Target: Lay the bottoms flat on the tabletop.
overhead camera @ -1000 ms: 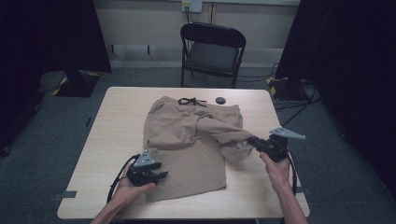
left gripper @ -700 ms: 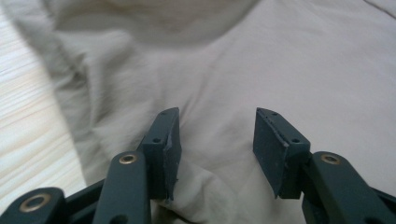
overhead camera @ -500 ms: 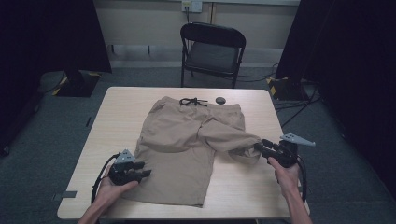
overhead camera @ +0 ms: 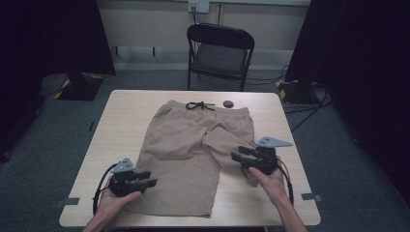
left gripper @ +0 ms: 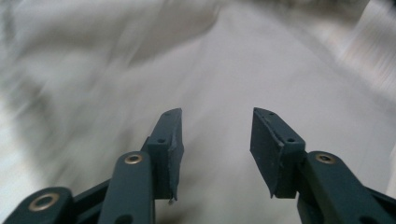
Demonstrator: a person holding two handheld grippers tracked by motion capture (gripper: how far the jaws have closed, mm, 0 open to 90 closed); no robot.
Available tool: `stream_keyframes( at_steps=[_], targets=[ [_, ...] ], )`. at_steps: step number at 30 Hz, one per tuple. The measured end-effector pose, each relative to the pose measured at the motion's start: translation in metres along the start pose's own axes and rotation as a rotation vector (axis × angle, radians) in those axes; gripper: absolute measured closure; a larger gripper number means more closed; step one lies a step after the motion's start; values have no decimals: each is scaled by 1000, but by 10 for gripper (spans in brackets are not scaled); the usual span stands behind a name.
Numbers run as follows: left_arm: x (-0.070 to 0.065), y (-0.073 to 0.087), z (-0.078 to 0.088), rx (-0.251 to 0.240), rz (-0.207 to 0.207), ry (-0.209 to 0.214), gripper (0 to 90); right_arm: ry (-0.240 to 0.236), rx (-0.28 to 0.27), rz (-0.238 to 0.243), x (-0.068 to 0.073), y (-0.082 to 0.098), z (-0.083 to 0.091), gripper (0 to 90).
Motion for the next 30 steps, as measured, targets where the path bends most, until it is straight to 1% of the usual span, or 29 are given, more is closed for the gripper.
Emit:
stream_keyframes(
  at_steps=[1, 2, 3, 4, 5, 6, 7, 8, 9, 10, 11, 12, 13, 14, 15, 16, 17, 18, 20, 21, 22, 23, 25, 26, 27, 30],
  targets=[
    [0, -5, -7, -5, 8, 3, 539, -15, 20, 18, 7, 3, -9, 644],
    [0, -10, -15, 1, 10, 13, 541, -24, 31, 26, 14, 6, -17, 675],
    [1, -13, -22, 14, -1, 11, 542, -50, 43, 18, 21, 9, -25, 706],
    [3, -16, -30, 17, -5, 4, 548, -63, 61, 30, 27, 12, -33, 715],
    [4, -19, -39, 25, -3, 10, 560, -63, 82, 43, 33, 16, -41, 720],
    [6, -20, -43, 32, -4, 4, 568, -76, 112, 46, 39, 22, -51, 720],
    [8, -21, -48, 40, -14, -16, 570, -76, 129, 56, 41, 25, -58, 717],
    [12, -20, -51, 54, -23, -26, 572, -65, 150, 71, 44, 30, -65, 706],
    [15, -17, -54, 61, -18, -36, 574, -65, 170, 79, 47, 34, -71, 694],
    [18, -13, -55, 67, -29, -47, 572, -70, 186, 81, 50, 38, -76, 685],
    [18, -11, -53, 56, -44, -41, 583, -69, 195, 91, 53, 42, -80, 678],
    [18, -9, -51, 67, -54, -35, 575, -71, 207, 108, 57, 45, -82, 665],
    [17, -7, -48, 82, -78, -44, 575, -77, 211, 120, 61, 48, -85, 647],
    [17, -5, -45, 85, -98, -43, 576, -88, 219, 130, 66, 50, -86, 638],
    [18, -3, -42, 88, -102, -47, 576, -87, 213, 145, 70, 50, -86, 629],
    [18, -1, -39, 84, -102, -53, 577, -99, 216, 146, 74, 50, -87, 611],
    [18, 1, -34, 95, -125, -61, 578, -107, 217, 149, 79, 50, -88, 607],
    [20, 3, -30, 104, -136, -72, 579, -115, 210, 157, 86, 51, -89, 604],
    [25, 7, -20, 96, -125, -83, 588, -130, 210, 180, 97, 51, -90, 603],
    [30, 10, -11, 93, -121, -91, 589, -136, 213, 183, 102, 51, -91, 603],
    [34, 12, -6, 91, -116, -105, 598, -158, 208, 176, 109, 52, -92, 604],
    [40, 14, 3, 86, -112, -119, 602, -169, 202, 173, 113, 52, -93, 604],
    [47, 18, 14, 74, -93, -130, 609, -189, 196, 179, 125, 52, -96, 596],
    [50, 20, 19, 66, -80, -124, 608, -194, 195, 181, 130, 51, -98, 588],
    [52, 21, 23, 62, -75, -134, 609, -203, 197, 182, 135, 51, -100, 587],
    [53, 27, 32, 72, -96, -160, 608, -234, 201, 195, 150, 51, -103, 578]
  ],
)
Point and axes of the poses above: each handheld gripper's, and its own axes: z roughly backward along the jaws, y roughly out of its underside, x roughly to its left, the point moved 6 cm from there along -z, roughly forward along the jaws, and after that the axes turned 13 degrees about y, right-handed, at the moved point
